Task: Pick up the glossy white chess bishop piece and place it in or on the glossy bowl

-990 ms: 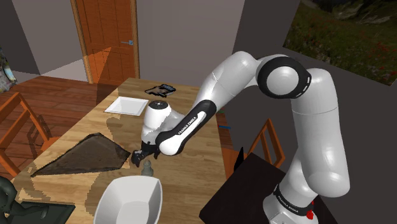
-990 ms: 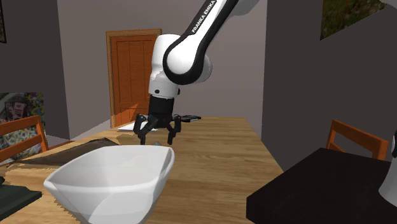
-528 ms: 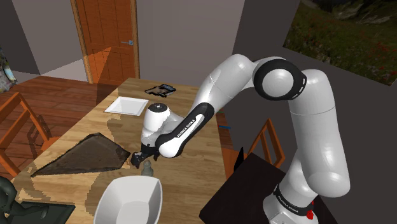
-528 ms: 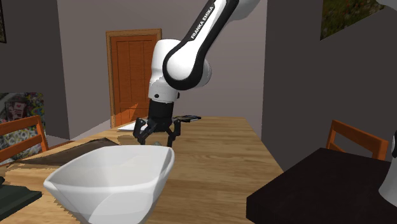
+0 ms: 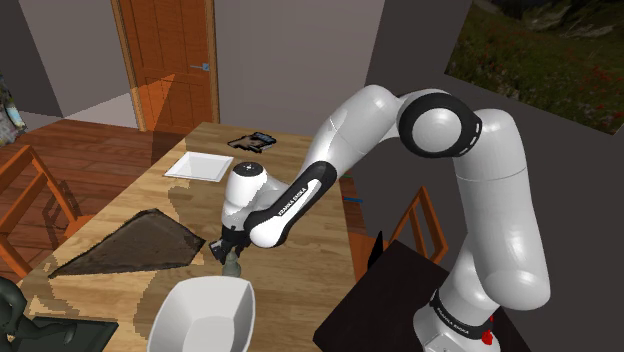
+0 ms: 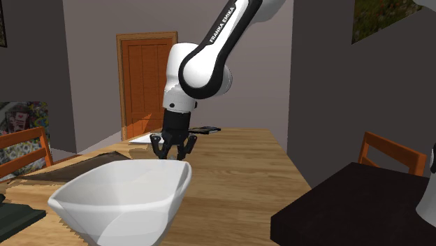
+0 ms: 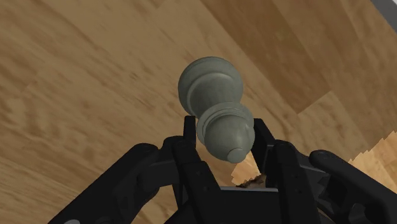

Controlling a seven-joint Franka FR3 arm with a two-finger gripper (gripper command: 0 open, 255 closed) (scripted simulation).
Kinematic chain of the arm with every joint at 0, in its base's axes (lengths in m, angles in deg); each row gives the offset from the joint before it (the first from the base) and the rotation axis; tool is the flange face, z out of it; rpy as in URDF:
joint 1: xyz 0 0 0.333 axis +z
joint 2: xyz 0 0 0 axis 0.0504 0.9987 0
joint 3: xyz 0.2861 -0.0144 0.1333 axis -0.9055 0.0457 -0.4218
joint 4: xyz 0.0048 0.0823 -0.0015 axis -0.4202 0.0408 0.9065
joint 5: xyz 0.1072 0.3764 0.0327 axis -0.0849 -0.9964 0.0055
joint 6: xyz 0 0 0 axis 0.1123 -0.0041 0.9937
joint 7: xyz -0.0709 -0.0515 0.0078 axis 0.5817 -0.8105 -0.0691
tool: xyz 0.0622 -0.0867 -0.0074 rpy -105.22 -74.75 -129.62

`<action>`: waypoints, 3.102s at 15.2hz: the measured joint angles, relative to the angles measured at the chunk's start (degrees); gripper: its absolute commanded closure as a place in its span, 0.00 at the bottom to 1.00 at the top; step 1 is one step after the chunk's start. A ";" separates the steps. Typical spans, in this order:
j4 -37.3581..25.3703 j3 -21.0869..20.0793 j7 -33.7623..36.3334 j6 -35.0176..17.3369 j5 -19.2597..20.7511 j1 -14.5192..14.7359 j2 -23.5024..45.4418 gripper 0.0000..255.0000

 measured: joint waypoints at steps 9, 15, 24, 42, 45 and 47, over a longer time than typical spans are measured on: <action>0.67 -0.64 -0.50 1.41 -0.60 -0.58 -2.04 1.00; 0.91 -1.83 -1.45 4.74 -1.90 -1.47 -5.62 1.00; 0.36 -3.36 -2.95 10.28 -4.03 -2.59 -10.69 1.00; -2.36 -5.22 -4.58 21.08 -7.46 -3.40 -19.02 1.00; -1.11 -6.30 -1.32 21.48 -7.09 -1.47 -20.62 1.00; -0.54 -7.15 1.45 21.65 -6.56 0.13 -21.31 1.00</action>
